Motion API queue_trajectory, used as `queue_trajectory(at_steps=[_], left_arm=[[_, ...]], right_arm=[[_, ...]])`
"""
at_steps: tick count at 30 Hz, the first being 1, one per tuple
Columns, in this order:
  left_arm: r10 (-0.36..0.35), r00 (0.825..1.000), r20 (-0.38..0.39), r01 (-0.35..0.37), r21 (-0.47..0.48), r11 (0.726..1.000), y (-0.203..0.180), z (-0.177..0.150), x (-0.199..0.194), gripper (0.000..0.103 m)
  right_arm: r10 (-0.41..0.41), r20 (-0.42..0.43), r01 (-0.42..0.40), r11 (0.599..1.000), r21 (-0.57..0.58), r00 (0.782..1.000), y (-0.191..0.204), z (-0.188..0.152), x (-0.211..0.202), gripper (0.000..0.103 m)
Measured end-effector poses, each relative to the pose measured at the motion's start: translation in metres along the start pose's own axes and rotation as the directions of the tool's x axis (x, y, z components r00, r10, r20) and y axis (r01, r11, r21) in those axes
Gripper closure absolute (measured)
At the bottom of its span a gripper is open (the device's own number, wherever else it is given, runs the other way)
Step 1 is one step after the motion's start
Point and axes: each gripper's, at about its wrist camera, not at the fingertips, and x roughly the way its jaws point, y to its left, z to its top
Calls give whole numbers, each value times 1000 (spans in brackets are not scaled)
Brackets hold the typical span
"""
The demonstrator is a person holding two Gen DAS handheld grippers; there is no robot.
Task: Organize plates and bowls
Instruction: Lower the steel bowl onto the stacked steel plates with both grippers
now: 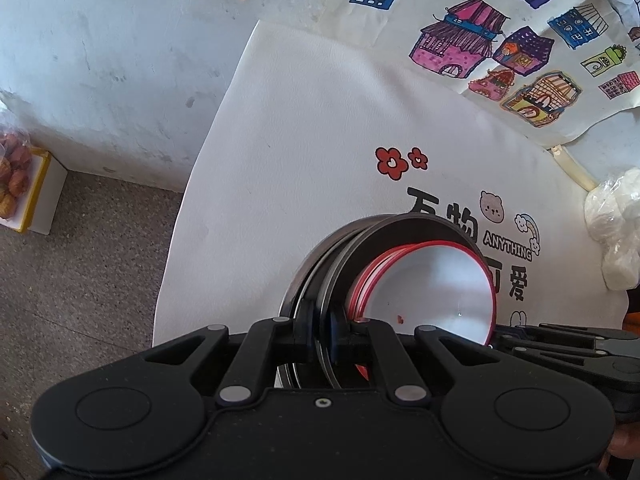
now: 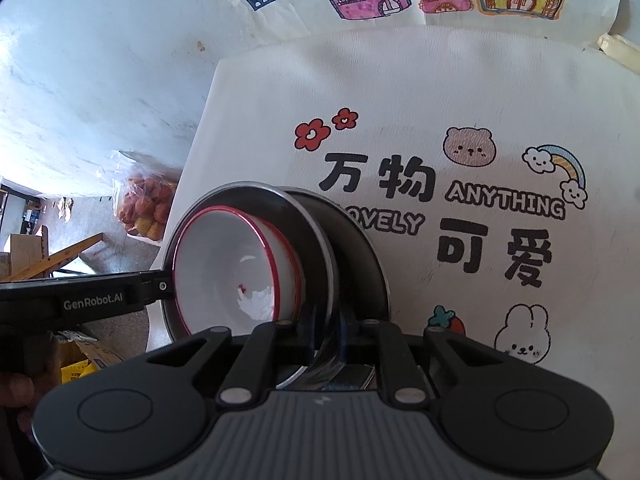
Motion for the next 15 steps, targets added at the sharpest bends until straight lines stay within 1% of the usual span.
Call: queue_trajectory(at_steps=[15], left_arm=[[1, 1000, -2, -1, 3, 1000, -1, -2, 2, 96]], right_arm=[[2, 22, -3, 999, 34, 1000, -4, -4, -1, 89]])
